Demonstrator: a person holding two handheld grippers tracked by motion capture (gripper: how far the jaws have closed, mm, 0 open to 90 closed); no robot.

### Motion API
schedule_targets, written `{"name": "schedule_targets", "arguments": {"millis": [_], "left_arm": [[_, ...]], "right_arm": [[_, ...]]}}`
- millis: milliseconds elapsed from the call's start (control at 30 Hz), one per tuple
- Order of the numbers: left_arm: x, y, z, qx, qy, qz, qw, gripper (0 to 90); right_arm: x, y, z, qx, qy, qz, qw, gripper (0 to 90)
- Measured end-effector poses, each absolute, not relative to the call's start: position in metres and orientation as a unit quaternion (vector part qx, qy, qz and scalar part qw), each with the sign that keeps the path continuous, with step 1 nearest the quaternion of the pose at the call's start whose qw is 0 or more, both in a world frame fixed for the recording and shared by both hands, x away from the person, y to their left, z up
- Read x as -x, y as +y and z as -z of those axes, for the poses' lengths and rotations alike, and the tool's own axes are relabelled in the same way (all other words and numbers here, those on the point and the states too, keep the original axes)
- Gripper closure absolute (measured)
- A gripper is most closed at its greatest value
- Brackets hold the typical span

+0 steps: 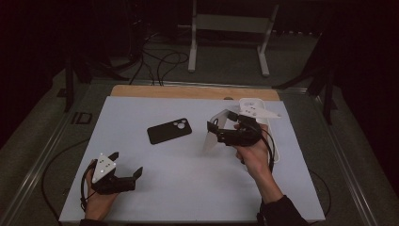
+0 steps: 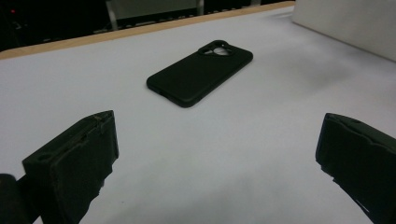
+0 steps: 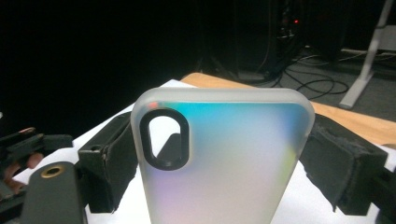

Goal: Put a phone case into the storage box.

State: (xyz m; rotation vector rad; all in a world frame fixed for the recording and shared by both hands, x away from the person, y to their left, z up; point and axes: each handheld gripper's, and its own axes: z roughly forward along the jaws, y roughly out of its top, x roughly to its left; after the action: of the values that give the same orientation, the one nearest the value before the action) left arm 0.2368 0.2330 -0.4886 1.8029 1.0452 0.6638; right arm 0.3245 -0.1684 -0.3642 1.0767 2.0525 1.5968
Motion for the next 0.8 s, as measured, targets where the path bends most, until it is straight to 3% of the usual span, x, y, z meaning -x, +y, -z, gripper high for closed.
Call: {"name": "schedule_targets", "arguments": {"millis": [800], "left_arm": [[-0.238, 0.231, 0.490, -0.732, 0.425, -0.277, 0.455, 0.0]], "right_arm": [[-0.365, -0.204, 0.347, -0.427, 0.685, -0.552, 0.210, 17.0]]}}
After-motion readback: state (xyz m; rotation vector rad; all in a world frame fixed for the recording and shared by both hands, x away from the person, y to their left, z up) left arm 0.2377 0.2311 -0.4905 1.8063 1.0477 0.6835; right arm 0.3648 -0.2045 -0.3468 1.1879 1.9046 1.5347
